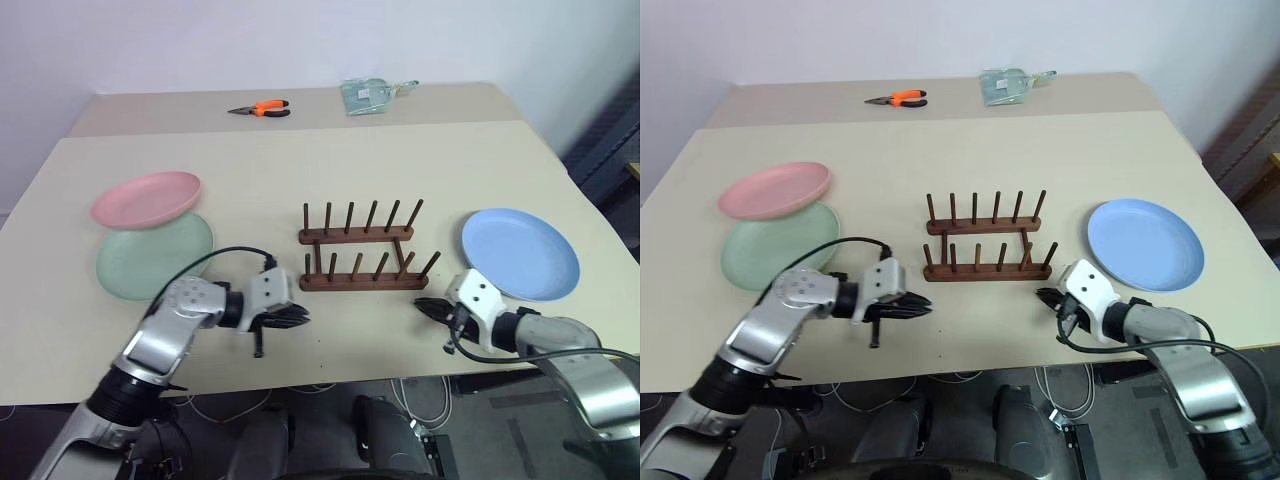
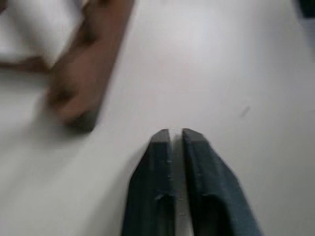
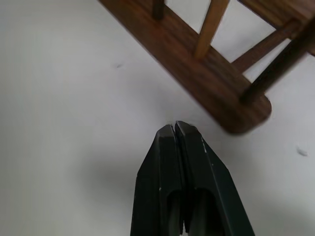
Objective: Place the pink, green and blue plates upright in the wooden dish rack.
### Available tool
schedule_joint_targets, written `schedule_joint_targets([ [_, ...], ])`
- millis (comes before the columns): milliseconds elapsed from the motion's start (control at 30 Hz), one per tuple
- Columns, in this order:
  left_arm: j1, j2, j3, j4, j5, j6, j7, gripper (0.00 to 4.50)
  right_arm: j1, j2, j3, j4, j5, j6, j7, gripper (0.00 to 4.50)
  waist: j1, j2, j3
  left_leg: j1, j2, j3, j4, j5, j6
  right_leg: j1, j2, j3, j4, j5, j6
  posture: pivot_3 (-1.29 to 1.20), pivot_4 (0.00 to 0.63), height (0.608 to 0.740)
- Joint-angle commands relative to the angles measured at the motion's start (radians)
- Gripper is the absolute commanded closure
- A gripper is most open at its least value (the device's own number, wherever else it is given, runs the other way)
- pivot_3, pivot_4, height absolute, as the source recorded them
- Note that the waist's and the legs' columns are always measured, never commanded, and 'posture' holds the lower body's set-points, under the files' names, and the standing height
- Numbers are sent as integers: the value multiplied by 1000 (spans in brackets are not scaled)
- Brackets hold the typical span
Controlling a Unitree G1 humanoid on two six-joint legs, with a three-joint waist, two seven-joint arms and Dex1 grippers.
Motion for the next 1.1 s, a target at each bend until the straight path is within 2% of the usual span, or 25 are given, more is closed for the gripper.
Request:
schedule_joint_targets([
  [33, -37, -50, -42, 20, 87, -14, 125, 4167, -68, 37, 47, 70, -80, -25, -64, 4500, 1, -1, 0, 0, 0, 0, 0, 0, 0, 0, 0, 0, 0, 0, 0, 0, 150, 740],
  [167, -76, -170, -53, 147, 176, 27, 333, 4167, -199, 94, 103, 201, -172, -45, -140, 4500, -1, -1, -2, 3, 0, 0, 0, 0, 0, 2, 1, 0, 1, 0, 0, 0, 150, 740],
  [333, -116, -203, -38, 249, 212, 12, 430, 4167, -297, 145, 123, 316, -211, -82, -169, 4500, 0, -1, -5, 4, 0, 0, 0, 0, 0, 3, 1, 0, 2, 0, 0, 0, 150, 740],
  [700, -172, -161, 19, 382, 194, -46, 488, 4167, -406, 191, 140, 431, -236, -137, -163, 4500, -21, 1, -8, 7, 1, 0, -2, 0, 0, 3, 1, 0, 4, 2, 3, 0, 150, 740],
  [900, -150, -142, 2, 342, 191, -57, 461, 4167, -389, 175, 124, 387, -210, -125, -112, 4500, -22, 2, -8, 8, 1, 0, -3, 0, 0, 3, 1, 0, 4, 2, 3, 0, 150, 740],
  [933, -120, -135, 42, 270, 122, -26, 420, 4167, -370, 159, 95, 304, -130, -100, -39, 4500, -22, 2, -8, 8, 1, 0, -3, 0, 0, 3, 1, 0, 4, 2, 3, 0, 150, 740],
  [967, -98, -130, 72, 217, 70, -2, 389, 3668, -356, 148, 75, 243, -71, -81, 13, 3997, -23, 3, -8, 8, 1, 0, -3, 0, 0, 3, 1, 0, 4, 2, 3, 0, 150, 740],
  [1033, -49, -135, 181, 78, -90, 41, 330, 2914, -334, 128, 40, 133, 17, -37, 80, 3285, -25, 4, -7, 7, 1, 0, -5, 0, 0, 2, 2, 1, 4, 3, 2, 0, 150, 740],
  [1067, -33, -140, 246, 19, -174, 77, 314, 2511, -331, 121, 32, 106, 27, -23, 81, 2876, -25, 4, -7, 6, 1, 0, -5, 0, 0, 0, 2, 1, 4, 3, 2, 0, 150, 740],
  [1100, -28, -135, 358, -23, -257, 117, 329, 1902, -333, 115, 19, 67, 49, 3, 85, 2264, -22, 4, -7, 3, 1, 0, -4, 0, 0, -2, 2, 1, 4, 3, 2, 0, 150, 740],
])
